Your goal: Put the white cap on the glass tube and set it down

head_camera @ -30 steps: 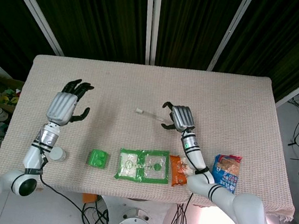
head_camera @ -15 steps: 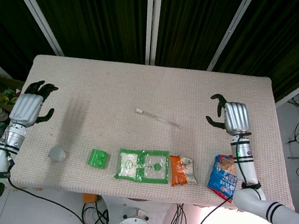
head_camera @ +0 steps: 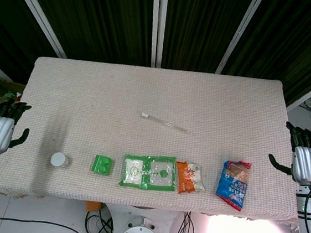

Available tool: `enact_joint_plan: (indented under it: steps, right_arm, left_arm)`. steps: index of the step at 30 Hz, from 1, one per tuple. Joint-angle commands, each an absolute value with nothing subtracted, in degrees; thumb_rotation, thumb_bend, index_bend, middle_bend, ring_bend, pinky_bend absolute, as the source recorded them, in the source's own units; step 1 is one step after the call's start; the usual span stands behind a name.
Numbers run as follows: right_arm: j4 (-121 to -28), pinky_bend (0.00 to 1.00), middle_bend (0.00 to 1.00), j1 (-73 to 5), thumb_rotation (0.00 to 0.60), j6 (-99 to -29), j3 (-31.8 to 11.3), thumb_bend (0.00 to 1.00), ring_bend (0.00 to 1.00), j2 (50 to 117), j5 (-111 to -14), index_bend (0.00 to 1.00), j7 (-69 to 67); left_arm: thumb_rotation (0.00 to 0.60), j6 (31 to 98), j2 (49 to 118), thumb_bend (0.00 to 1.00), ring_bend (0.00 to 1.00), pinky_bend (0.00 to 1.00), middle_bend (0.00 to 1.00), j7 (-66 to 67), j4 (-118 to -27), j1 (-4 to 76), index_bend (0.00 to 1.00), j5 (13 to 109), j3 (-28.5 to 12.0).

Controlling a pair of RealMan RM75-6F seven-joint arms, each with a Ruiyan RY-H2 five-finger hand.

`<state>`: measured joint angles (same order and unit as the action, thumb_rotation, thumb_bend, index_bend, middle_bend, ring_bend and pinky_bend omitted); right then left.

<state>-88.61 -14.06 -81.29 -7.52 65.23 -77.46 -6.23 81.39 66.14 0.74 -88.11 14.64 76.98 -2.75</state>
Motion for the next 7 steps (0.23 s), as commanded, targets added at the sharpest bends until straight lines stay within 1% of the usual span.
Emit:
enact_joint_plan:
  steps: [1, 7]
  right_arm:
    - [-88.27, 0.08, 0.15, -11.18, 0.600, -83.92, -5.40, 0.21, 0.07, 65.18, -79.79, 0.03, -8.64]
    - [-89.12, 0.07, 0.14, -8.33, 0.600, -85.38, -3.46, 0.23, 0.06, 64.51, -81.70, 0.03, -11.51]
  left_arm:
    - [0.600, 85.68, 66.63, 0.40, 0.05, 0.09, 0.14, 1.37, -89.74, 11.45, 0.20, 78.95, -1.30]
    - [0.600, 90.93, 68.48, 0.40, 0.05, 0.09, 0.14, 1.61, -91.07, 7.11, 0.20, 80.73, -0.20]
